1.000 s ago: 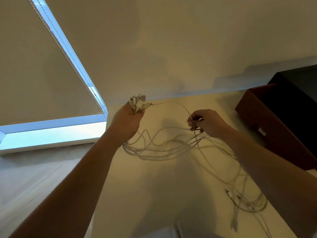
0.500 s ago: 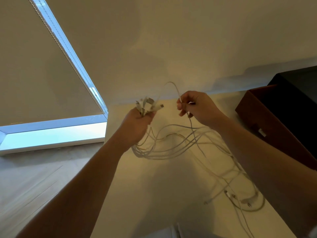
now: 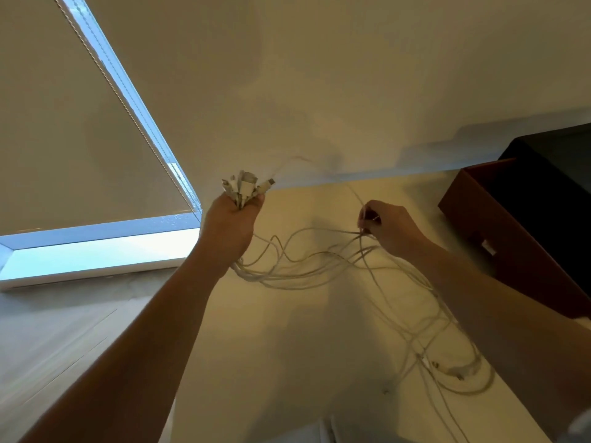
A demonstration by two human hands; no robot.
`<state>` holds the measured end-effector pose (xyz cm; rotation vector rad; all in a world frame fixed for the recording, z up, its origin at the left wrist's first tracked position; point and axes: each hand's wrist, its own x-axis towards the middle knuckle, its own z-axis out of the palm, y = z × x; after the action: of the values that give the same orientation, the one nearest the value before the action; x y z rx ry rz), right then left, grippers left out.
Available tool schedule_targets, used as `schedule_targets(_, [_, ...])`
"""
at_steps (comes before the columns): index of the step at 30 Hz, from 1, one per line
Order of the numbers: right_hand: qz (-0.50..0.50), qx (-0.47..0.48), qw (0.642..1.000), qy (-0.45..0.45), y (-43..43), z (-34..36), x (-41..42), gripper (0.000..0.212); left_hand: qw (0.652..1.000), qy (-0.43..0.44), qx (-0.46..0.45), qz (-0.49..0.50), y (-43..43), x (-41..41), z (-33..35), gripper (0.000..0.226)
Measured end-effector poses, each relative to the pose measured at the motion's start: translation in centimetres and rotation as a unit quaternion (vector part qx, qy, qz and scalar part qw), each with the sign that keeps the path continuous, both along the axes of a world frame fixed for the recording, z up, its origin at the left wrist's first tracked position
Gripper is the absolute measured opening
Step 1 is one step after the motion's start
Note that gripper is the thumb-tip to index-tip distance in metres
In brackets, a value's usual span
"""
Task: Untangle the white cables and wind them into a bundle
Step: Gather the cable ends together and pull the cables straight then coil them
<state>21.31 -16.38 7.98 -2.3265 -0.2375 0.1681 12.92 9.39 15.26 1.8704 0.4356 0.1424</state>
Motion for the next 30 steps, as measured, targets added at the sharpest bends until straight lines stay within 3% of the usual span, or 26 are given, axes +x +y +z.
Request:
schedule_targets(8, [0.092, 0.259, 0.961, 0.023, 4.0, 6.6, -1.3, 0.016, 0.989, 0.088, -0.014, -0.119, -4.6, -0.2, -0.5, 0.022])
schedule_targets(14, [0.119, 0.262, 0.957, 0.049, 5.4, 9.3, -2.2, 0.011, 0.986, 0.06, -0.088, -0.128, -5.7, -0.3, -0.1, 0.016])
schedule_targets(21, [0.084, 0.261, 0.958, 0.079, 4.9, 8.8, -2.1, 0.007, 0.992, 0.036, -0.099, -0.072, -4.8, 0.1, -0.4, 0.017])
schedule_targets(27, [0.049, 0.362, 0.93, 0.036, 5.9, 10.1, -1.7, 0.019, 0.973, 0.151, -0.073, -0.156, -5.7, -0.7, -1.1, 0.019])
schedule_targets(30, [0.046, 0.368, 0.928, 0.02, 6.0, 10.7, -1.2, 0.017, 0.975, 0.145, -0.108, -0.126, -5.7, -0.8, -1.4, 0.024])
